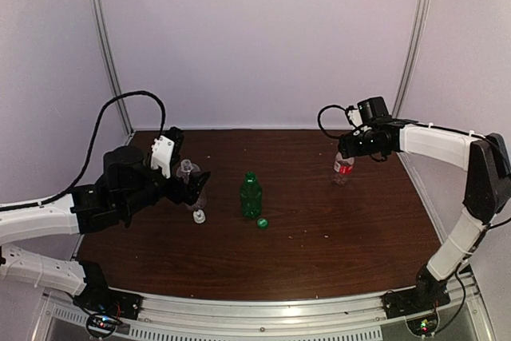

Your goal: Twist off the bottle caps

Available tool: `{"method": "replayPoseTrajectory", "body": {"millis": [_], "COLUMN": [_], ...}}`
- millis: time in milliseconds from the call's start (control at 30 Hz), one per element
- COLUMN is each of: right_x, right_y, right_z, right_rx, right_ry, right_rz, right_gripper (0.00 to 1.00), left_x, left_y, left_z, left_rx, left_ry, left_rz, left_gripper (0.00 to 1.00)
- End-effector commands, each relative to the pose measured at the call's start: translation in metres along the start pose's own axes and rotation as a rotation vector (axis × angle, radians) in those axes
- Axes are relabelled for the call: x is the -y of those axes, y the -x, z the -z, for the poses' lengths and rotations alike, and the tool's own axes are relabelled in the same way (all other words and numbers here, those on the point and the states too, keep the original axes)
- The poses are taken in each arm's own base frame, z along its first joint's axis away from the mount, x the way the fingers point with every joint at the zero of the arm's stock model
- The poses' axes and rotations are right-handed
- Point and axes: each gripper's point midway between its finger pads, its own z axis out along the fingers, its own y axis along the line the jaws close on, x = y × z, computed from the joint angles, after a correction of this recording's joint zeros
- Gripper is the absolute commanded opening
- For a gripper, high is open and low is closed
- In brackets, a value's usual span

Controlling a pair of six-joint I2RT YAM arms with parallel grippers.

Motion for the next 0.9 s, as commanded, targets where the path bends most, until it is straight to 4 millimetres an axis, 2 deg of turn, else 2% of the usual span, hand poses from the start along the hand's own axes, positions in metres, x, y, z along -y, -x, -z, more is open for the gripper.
{"method": "replayPoseTrajectory", "body": {"millis": [0, 233, 533, 633, 733, 867], "right_x": [-0.002, -0.003, -0.004, -0.007, -0.015, -0.043], "right_y": [0.009, 0.010, 0.013, 0.015, 0.020, 0.031], "right_z": [-0.006, -0.012, -0.005, 0.007, 0.029, 0.067], "right_rx": [0.010, 0.005, 0.012, 0.025, 0.053, 0.105], "right_ry": [0.039, 0.059, 0.071, 0.090, 0.131, 0.259], "right_rz": [-0.023, -0.016, -0.015, -0.015, -0.012, 0.028], "right_gripper": [0.66, 0.48, 0.27, 0.19, 0.13, 0.10], "left_x": [0.003, 0.003, 0.002, 0.002, 0.003, 0.014], "left_y": [0.015, 0.015, 0.014, 0.017, 0.023, 0.033], "left_z": [-0.001, -0.002, -0.002, 0.000, 0.002, 0.004], "left_rx": [0.039, 0.038, 0.032, 0.044, 0.066, 0.107], "left_ry": [-0.016, -0.016, -0.009, -0.009, -0.021, -0.085], "left_rz": [0.025, 0.025, 0.019, 0.020, 0.023, 0.028], "left_gripper": [0.98, 0.98, 0.98, 0.98, 0.98, 0.98]}}
